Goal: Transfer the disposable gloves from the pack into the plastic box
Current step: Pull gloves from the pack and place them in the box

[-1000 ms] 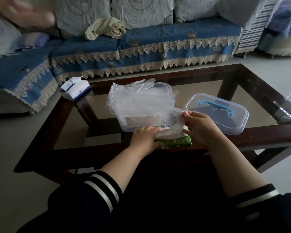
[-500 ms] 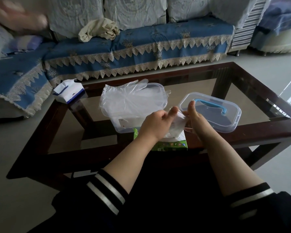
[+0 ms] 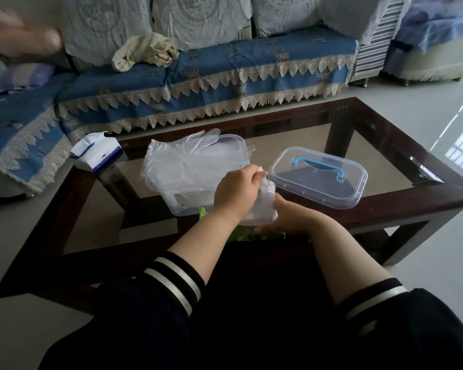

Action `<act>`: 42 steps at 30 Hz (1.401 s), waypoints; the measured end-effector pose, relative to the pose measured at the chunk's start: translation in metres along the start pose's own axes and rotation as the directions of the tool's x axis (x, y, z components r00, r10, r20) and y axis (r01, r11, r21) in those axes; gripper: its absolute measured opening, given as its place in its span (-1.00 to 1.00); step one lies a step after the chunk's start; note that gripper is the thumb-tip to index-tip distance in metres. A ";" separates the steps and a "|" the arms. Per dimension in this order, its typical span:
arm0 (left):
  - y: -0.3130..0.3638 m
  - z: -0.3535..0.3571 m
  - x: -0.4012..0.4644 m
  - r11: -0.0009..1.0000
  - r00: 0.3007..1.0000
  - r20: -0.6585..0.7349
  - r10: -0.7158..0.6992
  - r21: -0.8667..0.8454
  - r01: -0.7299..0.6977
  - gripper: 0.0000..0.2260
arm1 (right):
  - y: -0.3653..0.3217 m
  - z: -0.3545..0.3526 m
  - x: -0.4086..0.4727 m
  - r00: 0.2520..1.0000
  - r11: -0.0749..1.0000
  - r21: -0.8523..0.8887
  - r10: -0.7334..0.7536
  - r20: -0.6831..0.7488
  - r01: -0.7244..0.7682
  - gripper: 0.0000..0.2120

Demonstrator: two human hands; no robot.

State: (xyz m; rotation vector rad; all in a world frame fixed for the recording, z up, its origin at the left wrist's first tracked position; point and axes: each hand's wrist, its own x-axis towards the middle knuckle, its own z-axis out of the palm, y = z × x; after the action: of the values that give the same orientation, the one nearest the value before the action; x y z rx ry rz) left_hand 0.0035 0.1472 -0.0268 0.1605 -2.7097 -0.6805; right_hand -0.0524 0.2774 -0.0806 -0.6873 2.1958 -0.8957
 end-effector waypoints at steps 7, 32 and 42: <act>0.005 -0.017 0.000 0.966 0.978 0.003 0.208 0.155 -0.206 -0.76 | -0.003 0.013 0.016 0.989 0.955 -0.280 0.060 -0.136 -0.096 -0.15; -0.107 -0.139 0.069 0.953 0.986 -0.026 -0.165 -0.264 0.152 -0.74 | -0.009 0.017 0.016 0.987 0.946 -0.297 0.093 -0.129 -0.128 -0.03; -0.148 -0.119 0.074 0.950 0.940 0.136 -0.312 0.076 0.304 -0.27 | -0.029 0.032 0.025 0.978 0.901 -0.423 0.009 -0.209 -0.098 -0.34</act>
State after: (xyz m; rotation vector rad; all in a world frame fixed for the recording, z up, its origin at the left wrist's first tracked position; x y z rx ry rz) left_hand -0.0200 -0.0493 0.0235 0.5813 -2.8759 -0.7301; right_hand -0.0389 0.2294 -0.0856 -0.7596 2.6203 -0.4627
